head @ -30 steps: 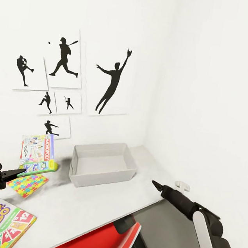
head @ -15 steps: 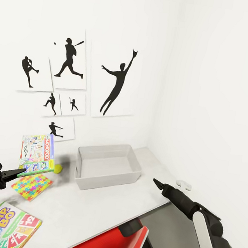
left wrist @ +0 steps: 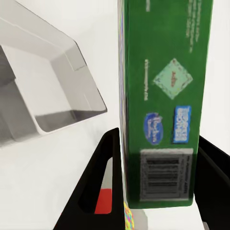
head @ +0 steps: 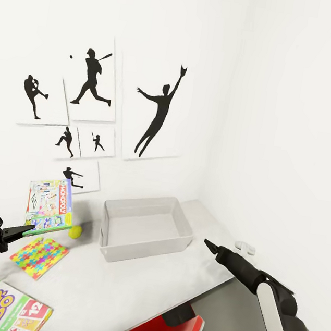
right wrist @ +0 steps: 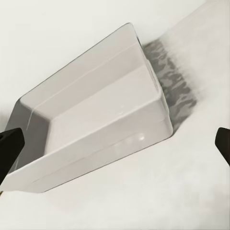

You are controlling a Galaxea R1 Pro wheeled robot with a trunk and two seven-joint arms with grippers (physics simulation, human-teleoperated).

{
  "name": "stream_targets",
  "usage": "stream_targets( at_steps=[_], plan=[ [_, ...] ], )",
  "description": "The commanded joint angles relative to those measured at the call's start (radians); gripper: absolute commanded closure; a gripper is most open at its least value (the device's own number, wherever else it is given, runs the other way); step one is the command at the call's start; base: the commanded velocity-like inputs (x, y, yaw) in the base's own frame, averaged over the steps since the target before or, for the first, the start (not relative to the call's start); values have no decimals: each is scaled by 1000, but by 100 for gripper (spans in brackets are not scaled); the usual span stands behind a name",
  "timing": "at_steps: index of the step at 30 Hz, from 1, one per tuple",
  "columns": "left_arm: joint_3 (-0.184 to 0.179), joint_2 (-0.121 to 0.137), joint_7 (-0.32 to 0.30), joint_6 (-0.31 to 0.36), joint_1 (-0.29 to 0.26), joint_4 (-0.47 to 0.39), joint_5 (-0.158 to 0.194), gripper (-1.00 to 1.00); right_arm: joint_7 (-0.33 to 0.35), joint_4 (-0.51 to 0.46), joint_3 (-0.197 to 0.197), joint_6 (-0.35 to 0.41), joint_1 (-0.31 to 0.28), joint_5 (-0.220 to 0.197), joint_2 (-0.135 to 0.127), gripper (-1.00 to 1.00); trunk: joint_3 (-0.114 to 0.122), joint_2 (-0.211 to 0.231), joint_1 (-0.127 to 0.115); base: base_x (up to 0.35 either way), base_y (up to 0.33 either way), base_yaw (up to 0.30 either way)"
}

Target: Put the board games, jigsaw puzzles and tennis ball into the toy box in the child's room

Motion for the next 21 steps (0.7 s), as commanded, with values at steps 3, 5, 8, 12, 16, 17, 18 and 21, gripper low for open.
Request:
stream_targets(
  at_steps=[3,5,8,12,16,17,18,21],
  plan=[
    [0,0,-4,10,-1,0,-1,100,4,-1,-2,6,-1,0,0,-100,-2,-2,1,8,3,0],
    [0,0,-4,10,-1,0,-1,100,4,-1,-2,6,-1,0,0,-100,-2,-2,1,3,4,0],
    [0,0,-4,11,-1,0,-1,100,4,-1,-2,5,-1,0,0,-100,-2,-2,1,1,50,0],
    [0,0,-4,10,-1,0,-1,100,4,-1,-2,4,-1,0,0,-100,-2,-2,1,0,51,0],
    [0,0,-4,10,-1,0,-1,100,4,-1,-2,4,-1,0,0,-100,-2,-2,1,0,13,0],
    [0,0,-4,10,-1,0,-1,100,4,-1,-2,4,-1,0,0,-100,-2,-2,1,0,5,0],
    [0,0,-4,10,-1,0,-1,100,4,-1,-2,4,-1,0,0,-100,-2,-2,1,0,4,0],
    [0,0,-4,8,-1,0,-1,100,4,-1,-2,4,-1,0,0,-100,-2,-2,1,0,4,0]
  ],
)
